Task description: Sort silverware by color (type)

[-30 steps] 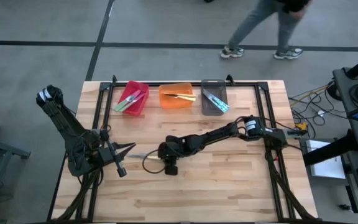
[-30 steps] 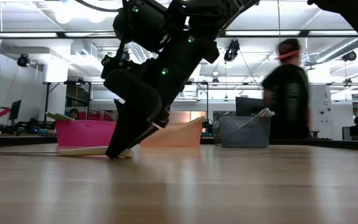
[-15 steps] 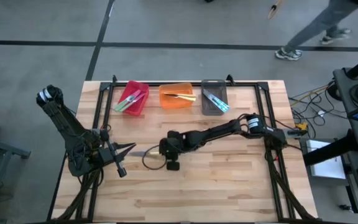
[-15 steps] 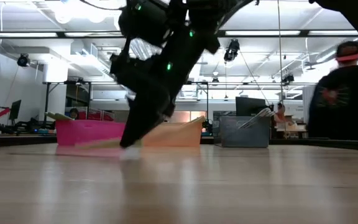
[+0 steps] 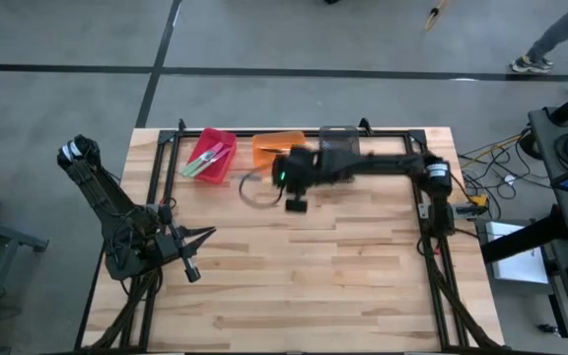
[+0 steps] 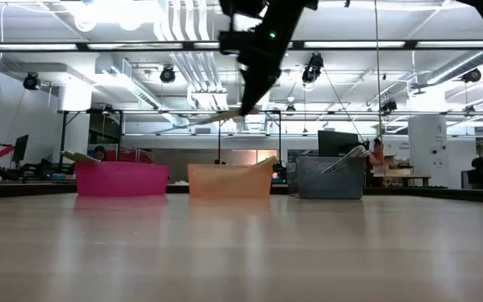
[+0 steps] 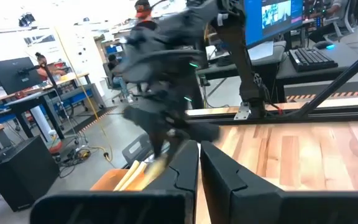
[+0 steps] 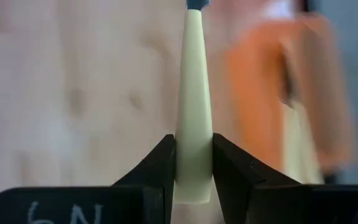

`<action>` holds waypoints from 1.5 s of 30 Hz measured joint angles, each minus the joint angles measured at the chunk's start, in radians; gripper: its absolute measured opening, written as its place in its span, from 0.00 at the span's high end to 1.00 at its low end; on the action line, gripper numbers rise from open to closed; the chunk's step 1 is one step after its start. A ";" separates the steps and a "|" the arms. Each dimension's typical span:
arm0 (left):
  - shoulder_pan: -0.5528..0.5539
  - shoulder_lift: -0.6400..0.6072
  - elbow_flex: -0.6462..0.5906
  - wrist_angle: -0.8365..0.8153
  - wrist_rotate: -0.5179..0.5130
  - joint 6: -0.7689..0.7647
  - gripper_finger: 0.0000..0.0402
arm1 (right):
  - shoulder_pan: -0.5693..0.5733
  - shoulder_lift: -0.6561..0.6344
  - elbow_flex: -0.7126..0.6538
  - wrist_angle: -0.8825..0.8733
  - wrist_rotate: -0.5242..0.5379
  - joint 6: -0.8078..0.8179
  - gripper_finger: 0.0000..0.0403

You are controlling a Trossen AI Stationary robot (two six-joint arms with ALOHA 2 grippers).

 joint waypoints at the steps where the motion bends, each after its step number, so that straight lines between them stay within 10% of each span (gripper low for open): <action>1: 0.000 0.001 0.000 0.000 0.000 0.000 1.00 | -0.028 -0.015 0.004 -0.028 0.003 -0.021 0.82; 7: 0.009 0.002 0.000 0.000 0.042 -0.052 1.00 | -0.216 -0.058 0.038 -0.125 -0.012 -0.200 0.82; 16: 0.391 -0.009 0.000 -0.002 0.770 0.023 1.00 | -0.433 -0.033 0.029 -0.141 -0.145 -0.349 0.82; 25: 0.757 -0.100 -0.026 -0.183 1.188 -0.052 1.00 | -0.460 -0.034 0.007 -0.085 -0.186 -0.406 0.82; 45: 0.786 -0.414 -0.182 -0.173 1.221 -0.132 1.00 | -0.460 0.016 -0.147 0.063 -0.178 -0.383 0.82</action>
